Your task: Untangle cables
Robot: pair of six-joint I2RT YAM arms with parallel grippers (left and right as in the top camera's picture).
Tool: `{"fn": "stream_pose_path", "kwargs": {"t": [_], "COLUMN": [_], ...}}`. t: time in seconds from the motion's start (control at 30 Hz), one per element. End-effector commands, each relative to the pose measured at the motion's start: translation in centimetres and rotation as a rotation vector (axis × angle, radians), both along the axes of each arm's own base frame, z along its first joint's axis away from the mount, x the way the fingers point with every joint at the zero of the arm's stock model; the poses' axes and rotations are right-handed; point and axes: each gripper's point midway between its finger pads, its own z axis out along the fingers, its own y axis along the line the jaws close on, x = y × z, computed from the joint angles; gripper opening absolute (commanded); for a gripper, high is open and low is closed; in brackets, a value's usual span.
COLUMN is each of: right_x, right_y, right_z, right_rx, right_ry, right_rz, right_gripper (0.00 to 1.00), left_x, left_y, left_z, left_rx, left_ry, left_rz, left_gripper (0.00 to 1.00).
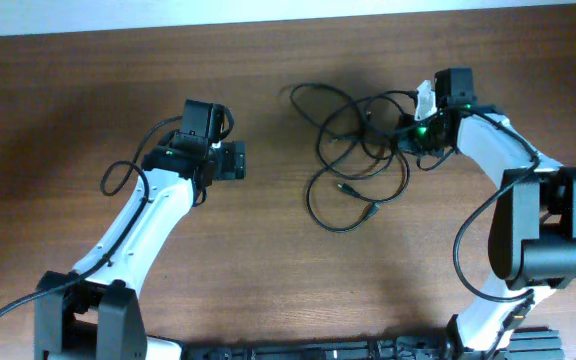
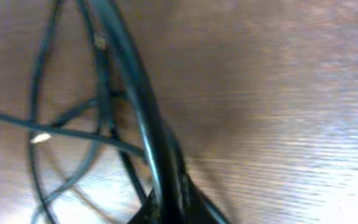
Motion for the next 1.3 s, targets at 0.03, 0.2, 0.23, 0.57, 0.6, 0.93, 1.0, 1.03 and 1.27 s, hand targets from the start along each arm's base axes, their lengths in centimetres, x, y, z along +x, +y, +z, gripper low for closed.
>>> {"fn": "stream_pose_path", "kwargs": {"t": [0.03,0.2,0.23,0.57,0.6,0.93,1.0,1.03,1.27], "right_x": [1.6,1.5,1.5,-2.0,-2.5,-9.4,-10.9,-11.4,-8.8], "right_y": [3.1,5.8,6.1,9.7,10.2,4.3,3.9,3.9,8.4], "right_z": [9.6,21.3,23.8,36.1,36.2,22.7,20.8,20.0,20.2], "right_rx": [0.168,0.292,0.288,0.174,0.179,-0.264,-0.280,-0.285,-0.069], "right_ry": [-0.127,-0.312,-0.370,-0.681,-0.676,-0.027,0.086,0.134,0.035], "right_rz": [0.079,0.209,0.227,0.307,0.320,0.175,0.191,0.197,0.320], "right_gripper": [0.04,0.04,0.04,0.04,0.04,0.04,0.04,0.04,0.04], "left_x": [0.1,0.1,0.1,0.1,0.1,0.1,0.2,0.3,0.5], "left_y": [-0.3,-0.3,-0.3,-0.3,-0.3,-0.3,-0.3,-0.3,-0.4], "left_z": [0.9,0.9,0.9,0.9,0.9,0.9,1.0,1.0,1.1], "left_rx": [-0.025,-0.025,-0.025,-0.025,-0.025,-0.025,-0.026,-0.028,-0.030], "left_ry": [-0.021,-0.022,-0.022,-0.022,-0.022,-0.022,-0.027,-0.032,-0.039], "left_rz": [0.008,0.008,0.008,0.008,0.008,0.008,0.008,0.008,0.008], "left_gripper": [0.89,0.89,0.89,0.89,0.89,0.90,0.90,0.90,0.90]}}
